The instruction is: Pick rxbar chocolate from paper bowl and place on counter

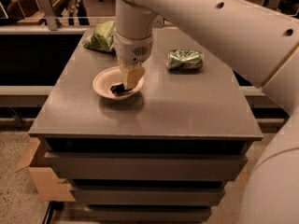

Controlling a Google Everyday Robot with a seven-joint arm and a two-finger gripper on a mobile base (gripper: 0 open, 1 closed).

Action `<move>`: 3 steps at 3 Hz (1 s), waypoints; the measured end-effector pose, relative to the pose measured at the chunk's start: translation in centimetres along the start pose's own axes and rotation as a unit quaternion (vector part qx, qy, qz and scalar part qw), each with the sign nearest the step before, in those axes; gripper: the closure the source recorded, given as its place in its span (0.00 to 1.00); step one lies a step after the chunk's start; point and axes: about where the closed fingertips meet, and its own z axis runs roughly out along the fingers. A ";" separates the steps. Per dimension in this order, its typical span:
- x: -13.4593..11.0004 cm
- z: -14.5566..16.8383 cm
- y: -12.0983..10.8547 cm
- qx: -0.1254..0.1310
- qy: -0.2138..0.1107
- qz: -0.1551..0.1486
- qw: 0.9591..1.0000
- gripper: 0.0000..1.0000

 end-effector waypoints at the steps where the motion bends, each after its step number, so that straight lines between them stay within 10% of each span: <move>1: 0.9 -1.2 -0.1 0.014 0.016 0.009 1.000 1.00; 3: 3.6 -6.2 -0.5 0.090 0.054 0.073 0.992 1.00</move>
Offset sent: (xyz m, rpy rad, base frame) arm 0.0144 -0.0455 0.0650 -0.0420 -0.1885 -0.1892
